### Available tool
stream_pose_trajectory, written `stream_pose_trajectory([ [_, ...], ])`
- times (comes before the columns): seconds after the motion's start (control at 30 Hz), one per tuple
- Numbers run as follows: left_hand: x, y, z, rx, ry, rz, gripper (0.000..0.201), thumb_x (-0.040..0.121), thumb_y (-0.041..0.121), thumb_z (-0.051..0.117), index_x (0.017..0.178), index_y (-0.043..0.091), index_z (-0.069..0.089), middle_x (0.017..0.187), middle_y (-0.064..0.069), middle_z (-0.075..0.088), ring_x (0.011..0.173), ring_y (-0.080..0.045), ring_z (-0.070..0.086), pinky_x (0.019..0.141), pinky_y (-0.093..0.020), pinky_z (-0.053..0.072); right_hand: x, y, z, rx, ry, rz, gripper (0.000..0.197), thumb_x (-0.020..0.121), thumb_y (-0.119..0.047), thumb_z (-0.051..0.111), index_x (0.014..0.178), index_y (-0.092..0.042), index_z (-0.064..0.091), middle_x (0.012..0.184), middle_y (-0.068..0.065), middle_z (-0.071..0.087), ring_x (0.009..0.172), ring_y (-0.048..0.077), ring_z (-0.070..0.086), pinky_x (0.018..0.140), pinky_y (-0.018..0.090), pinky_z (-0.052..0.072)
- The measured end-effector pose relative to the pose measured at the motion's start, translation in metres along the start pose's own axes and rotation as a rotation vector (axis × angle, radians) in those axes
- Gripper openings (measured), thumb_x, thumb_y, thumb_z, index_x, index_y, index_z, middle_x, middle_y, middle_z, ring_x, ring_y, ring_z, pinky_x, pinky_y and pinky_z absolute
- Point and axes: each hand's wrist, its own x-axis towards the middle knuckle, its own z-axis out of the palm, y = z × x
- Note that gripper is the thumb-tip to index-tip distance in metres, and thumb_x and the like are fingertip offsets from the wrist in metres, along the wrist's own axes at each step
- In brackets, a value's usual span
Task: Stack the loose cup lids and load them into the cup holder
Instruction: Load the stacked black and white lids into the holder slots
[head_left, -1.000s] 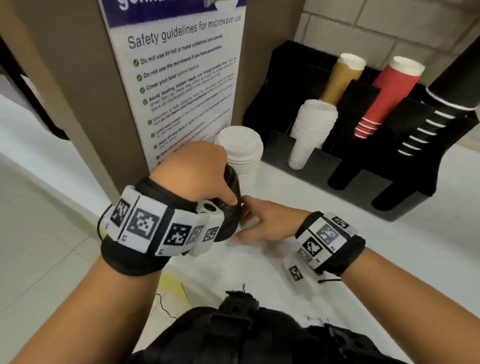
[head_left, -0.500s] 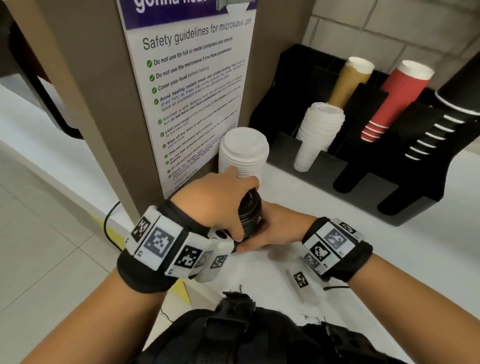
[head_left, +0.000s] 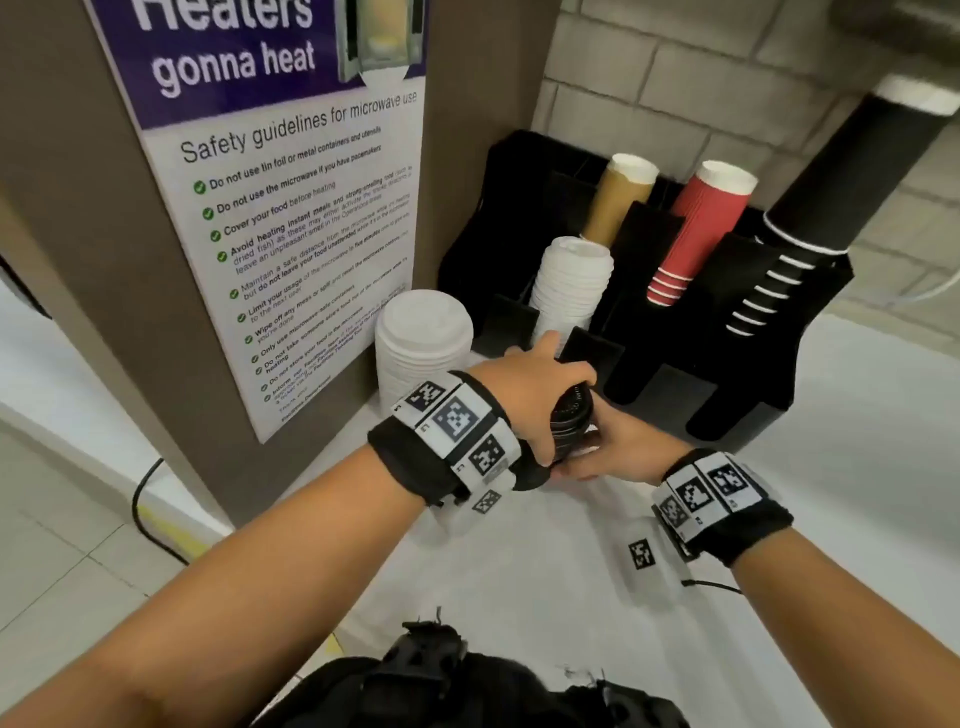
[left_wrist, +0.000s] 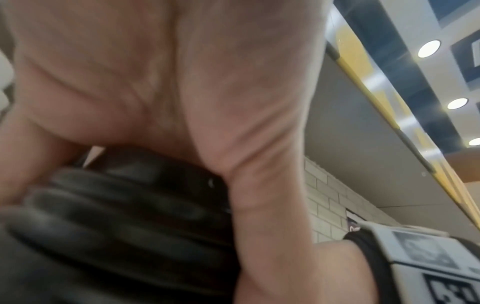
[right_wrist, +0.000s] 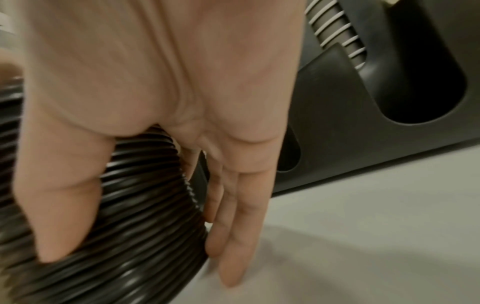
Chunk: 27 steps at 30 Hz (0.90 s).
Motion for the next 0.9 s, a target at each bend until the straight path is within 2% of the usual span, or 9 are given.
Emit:
stream_pose_trajectory([
  [0.1, 0.017, 0.0, -0.007, 0.013, 0.011, -0.004, 0.101, 0.064, 0.025, 0.087, 0.146, 0.031, 0.027, 0.132, -0.006, 0.025, 0.117, -0.032, 0.039, 0.085, -0.044, 0.052, 0.008, 0.007, -0.007, 0.05, 0.04, -0.009, 0.094, 0.077, 0.009, 0.071, 0.13, -0.05, 0.02, 0.114, 0.005, 0.061, 0.079, 0.019, 0.064, 0.067, 0.032, 0.055],
  [0.2, 0.029, -0.002, -0.011, -0.014, 0.025, -0.018, 0.104, 0.064, 0.026, 0.087, 0.147, 0.029, 0.025, 0.131, -0.006, 0.026, 0.12, -0.033, 0.038, 0.091, -0.047, 0.052, 0.014, 0.01, -0.016, 0.045, 0.099, -0.026, 0.087, 0.078, 0.007, 0.069, 0.132, -0.043, 0.022, 0.126, 0.01, 0.055, 0.075, 0.02, 0.062, 0.065, 0.032, 0.052],
  [0.27, 0.035, -0.005, -0.014, -0.046, 0.028, -0.024, 0.11, 0.062, 0.026, 0.088, 0.149, 0.029, 0.021, 0.135, -0.006, 0.026, 0.125, -0.032, 0.037, 0.094, -0.047, 0.051, 0.015, 0.01, -0.022, 0.0, 0.113, -0.053, 0.088, 0.077, 0.003, 0.073, 0.138, -0.034, 0.021, 0.123, 0.001, 0.054, 0.086, 0.013, 0.064, 0.076, 0.028, 0.056],
  [0.37, 0.035, -0.011, -0.022, -0.134, 0.082, -0.003, 0.118, 0.06, 0.034, 0.09, 0.151, 0.031, 0.016, 0.141, -0.006, 0.026, 0.132, -0.029, 0.034, 0.1, -0.045, 0.047, 0.008, 0.003, -0.037, -0.117, 0.133, -0.082, 0.097, 0.071, -0.008, 0.082, 0.143, -0.024, 0.019, 0.119, -0.008, 0.051, 0.109, 0.007, 0.057, 0.093, 0.019, 0.05],
  [0.43, 0.028, -0.014, -0.032, -0.289, 0.214, 0.023, 0.105, 0.067, 0.041, 0.085, 0.15, 0.029, 0.022, 0.144, -0.006, 0.027, 0.132, -0.027, 0.035, 0.103, -0.039, 0.042, 0.003, -0.008, -0.047, -0.117, 0.163, -0.106, 0.1, 0.069, -0.015, 0.084, 0.145, -0.025, 0.021, 0.123, -0.004, 0.05, 0.113, 0.009, 0.055, 0.091, 0.021, 0.05],
  [0.53, 0.015, -0.019, -0.047, -0.531, 0.506, 0.062, 0.062, 0.084, 0.036, 0.072, 0.138, 0.022, 0.045, 0.136, -0.007, 0.042, 0.122, -0.019, 0.048, 0.101, -0.027, 0.042, 0.003, -0.03, -0.056, -0.195, 0.233, -0.172, 0.086, 0.07, -0.027, 0.083, 0.139, -0.034, 0.032, 0.131, -0.003, 0.046, 0.122, 0.012, 0.047, 0.089, 0.019, 0.044],
  [0.63, 0.001, -0.021, -0.051, -0.717, 0.699, 0.042, 0.03, 0.091, 0.026, 0.065, 0.119, 0.022, 0.058, 0.115, 0.006, 0.053, 0.092, 0.0, 0.055, 0.077, -0.01, 0.043, 0.01, -0.049, -0.055, -0.331, 0.202, -0.201, 0.087, 0.071, -0.036, 0.082, 0.142, -0.035, 0.031, 0.135, -0.003, 0.042, 0.124, 0.011, 0.04, 0.09, 0.017, 0.036],
  [0.77, -0.013, -0.024, -0.042, -0.871, 0.737, 0.035, 0.019, 0.091, 0.022, 0.065, 0.11, 0.024, 0.061, 0.107, 0.009, 0.055, 0.076, 0.003, 0.052, 0.071, -0.011, 0.04, 0.023, -0.061, -0.047, -0.54, 0.124, -0.207, 0.094, 0.067, -0.041, 0.083, 0.145, -0.031, 0.03, 0.14, -0.001, 0.041, 0.128, 0.014, 0.038, 0.107, 0.028, 0.036],
  [0.9, -0.024, -0.025, -0.032, -0.957, 0.718, 0.034, 0.021, 0.091, 0.022, 0.066, 0.111, 0.024, 0.062, 0.114, 0.004, 0.057, 0.081, -0.003, 0.057, 0.085, -0.021, 0.049, 0.03, -0.066, -0.043, -0.577, 0.091, -0.179, 0.092, 0.065, -0.037, 0.085, 0.141, -0.031, 0.034, 0.133, 0.003, 0.044, 0.123, 0.019, 0.043, 0.104, 0.036, 0.042],
])
